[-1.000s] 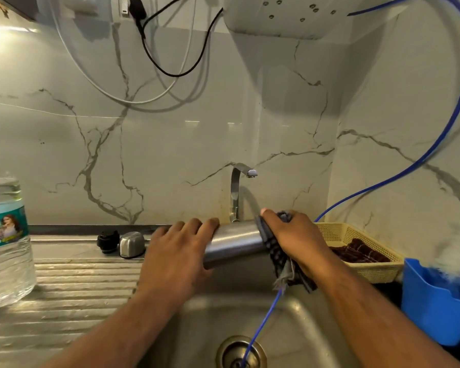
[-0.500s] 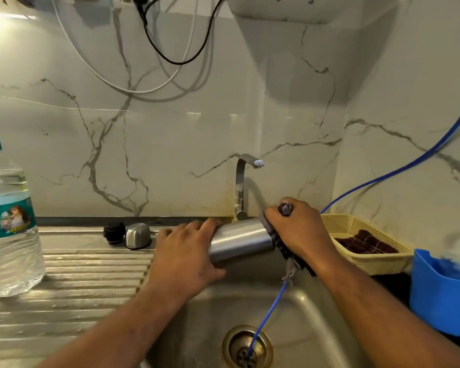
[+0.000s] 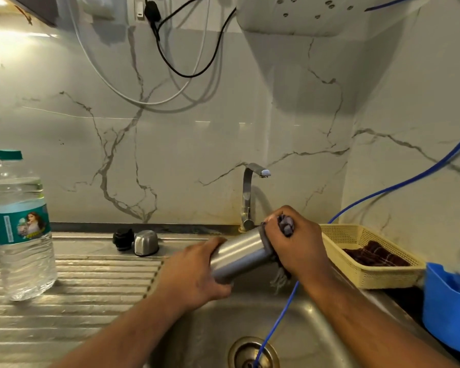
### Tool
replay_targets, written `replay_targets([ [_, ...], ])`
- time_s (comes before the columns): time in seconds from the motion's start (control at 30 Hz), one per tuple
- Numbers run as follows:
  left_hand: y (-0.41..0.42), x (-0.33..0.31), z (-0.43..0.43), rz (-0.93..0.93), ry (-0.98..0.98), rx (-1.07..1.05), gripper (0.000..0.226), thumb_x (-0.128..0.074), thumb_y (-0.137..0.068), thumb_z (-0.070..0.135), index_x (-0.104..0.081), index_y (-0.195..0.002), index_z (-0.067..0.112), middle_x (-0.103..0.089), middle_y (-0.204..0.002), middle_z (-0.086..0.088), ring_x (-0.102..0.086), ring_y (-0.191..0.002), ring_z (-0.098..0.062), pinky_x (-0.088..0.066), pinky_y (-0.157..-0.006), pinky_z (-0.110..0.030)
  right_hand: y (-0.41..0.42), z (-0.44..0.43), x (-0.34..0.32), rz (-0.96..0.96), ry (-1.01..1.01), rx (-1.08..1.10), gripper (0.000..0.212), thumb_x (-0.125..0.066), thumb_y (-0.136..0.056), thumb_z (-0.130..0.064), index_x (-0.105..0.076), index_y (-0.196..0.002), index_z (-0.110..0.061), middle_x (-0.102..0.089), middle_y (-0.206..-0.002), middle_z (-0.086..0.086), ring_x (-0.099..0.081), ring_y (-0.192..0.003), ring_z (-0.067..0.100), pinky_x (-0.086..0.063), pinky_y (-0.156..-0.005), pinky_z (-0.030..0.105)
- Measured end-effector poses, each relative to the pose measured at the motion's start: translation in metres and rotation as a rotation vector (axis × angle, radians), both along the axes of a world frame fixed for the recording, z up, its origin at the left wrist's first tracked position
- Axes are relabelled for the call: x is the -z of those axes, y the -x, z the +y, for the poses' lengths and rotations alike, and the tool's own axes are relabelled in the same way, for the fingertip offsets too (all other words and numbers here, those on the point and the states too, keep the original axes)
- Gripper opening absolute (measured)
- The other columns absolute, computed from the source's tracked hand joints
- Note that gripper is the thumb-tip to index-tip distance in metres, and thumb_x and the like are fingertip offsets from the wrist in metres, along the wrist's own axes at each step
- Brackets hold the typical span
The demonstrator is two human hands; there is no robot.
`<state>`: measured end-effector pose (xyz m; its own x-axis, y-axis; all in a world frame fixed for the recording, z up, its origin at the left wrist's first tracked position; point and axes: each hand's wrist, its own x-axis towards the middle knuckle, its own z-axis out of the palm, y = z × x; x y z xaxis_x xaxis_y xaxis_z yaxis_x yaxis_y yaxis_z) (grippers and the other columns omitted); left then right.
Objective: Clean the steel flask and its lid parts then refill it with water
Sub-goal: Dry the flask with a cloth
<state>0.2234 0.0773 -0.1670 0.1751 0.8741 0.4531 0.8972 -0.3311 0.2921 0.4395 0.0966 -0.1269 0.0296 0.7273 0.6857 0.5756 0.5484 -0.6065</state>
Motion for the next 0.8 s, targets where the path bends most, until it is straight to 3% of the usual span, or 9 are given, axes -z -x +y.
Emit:
replay_targets([
  [0.17,0.004,-0.005,0.004,0.311,-0.558,-0.113,0.094,-0.093,-0.055,0.044,-0.047,-0.137,0.035,-0.062,-0.128,0.001,-0.059,-0.116,-0.028,-0.038,-0.102,-0.051,-0.001,0.013,-0.002,0.200,0.647,0.048,0.035,-0.053,-0.091,-0.041,-0.069,-0.093,-0.010,-0.070,-0.085,0.013,-0.068,-0.080,0.029,-0.058,-0.076,0.040],
  [0.27,0.006,-0.005,0.007,0.359,-0.609,-0.066,0.091,-0.093,-0.057,0.039,-0.049,-0.136,0.034,-0.062,-0.130,0.001,-0.058,-0.119,-0.029,-0.035,-0.105,-0.053,-0.009,0.000,-0.012,0.281,0.972,-0.124,0.030,-0.053,-0.098,-0.025,-0.070,-0.103,-0.001,-0.070,-0.069,0.016,-0.067,-0.054,0.026,-0.056,-0.052,0.032],
  [0.33,0.010,-0.006,0.010,0.307,-0.596,-0.059,0.085,-0.090,-0.061,0.043,-0.049,-0.135,0.037,-0.061,-0.127,0.005,-0.057,-0.117,-0.025,-0.035,-0.106,-0.050,-0.014,-0.005,-0.021,0.225,1.002,-0.164,0.029,-0.051,-0.101,-0.022,-0.069,-0.103,0.000,-0.067,-0.067,0.015,-0.063,-0.053,0.024,-0.052,-0.050,0.028],
  [0.43,0.014,-0.008,0.009,0.225,-0.505,-0.089,0.083,-0.086,-0.060,0.051,-0.048,-0.133,0.041,-0.062,-0.123,0.009,-0.058,-0.113,-0.021,-0.039,-0.103,-0.049,-0.007,-0.004,-0.026,0.209,0.763,-0.093,0.028,-0.050,-0.100,-0.026,-0.068,-0.089,-0.009,-0.068,-0.080,0.010,-0.064,-0.074,0.023,-0.048,-0.070,0.033],
  [0.5,0.011,-0.008,0.006,0.178,-0.388,-0.114,0.090,-0.087,-0.056,0.053,-0.043,-0.134,0.044,-0.063,-0.122,0.009,-0.060,-0.112,-0.020,-0.042,-0.101,-0.049,0.003,-0.006,-0.023,0.233,0.526,-0.008,0.031,-0.052,-0.098,-0.034,-0.066,-0.082,-0.013,-0.069,-0.078,0.007,-0.066,-0.076,0.022,-0.048,-0.069,0.030],
  [0.6,0.003,-0.007,0.003,-0.023,-0.132,-0.015,0.089,-0.078,-0.057,0.063,-0.036,-0.135,0.054,-0.062,-0.120,0.020,-0.059,-0.110,-0.007,-0.048,-0.102,-0.036,0.005,-0.018,-0.017,0.040,-0.076,0.075,0.025,-0.054,-0.100,-0.032,-0.059,-0.079,-0.019,-0.061,-0.068,-0.004,-0.059,-0.066,0.007,-0.040,-0.057,0.010],
  [0.67,0.001,-0.011,-0.001,-0.177,0.064,0.153,0.083,-0.083,-0.056,0.062,-0.046,-0.128,0.052,-0.067,-0.106,0.025,-0.063,-0.096,0.004,-0.053,-0.086,-0.019,-0.007,-0.017,-0.014,-0.050,-0.408,-0.058,0.017,-0.055,-0.098,-0.027,-0.064,-0.086,-0.018,-0.063,-0.076,-0.007,-0.063,-0.074,0.008,-0.044,-0.066,0.011],
  [0.73,-0.001,-0.017,-0.006,-0.209,0.277,0.300,0.071,-0.093,-0.059,0.047,-0.058,-0.121,0.044,-0.068,-0.095,0.028,-0.062,-0.090,0.014,-0.046,-0.074,-0.005,-0.020,-0.012,-0.011,-0.165,-0.519,-0.295,0.017,-0.055,-0.094,-0.023,-0.068,-0.094,-0.012,-0.065,-0.088,-0.005,-0.066,-0.084,0.012,-0.050,-0.075,0.021],
  [0.8,-0.002,-0.018,-0.009,-0.177,0.287,0.308,0.067,-0.093,-0.061,0.044,-0.059,-0.119,0.044,-0.067,-0.095,0.031,-0.062,-0.091,0.013,-0.044,-0.074,-0.004,-0.026,-0.007,-0.005,-0.198,-0.461,-0.363,0.019,-0.053,-0.094,-0.024,-0.068,-0.094,-0.012,-0.066,-0.088,-0.004,-0.067,-0.083,0.013,-0.052,-0.074,0.024],
])
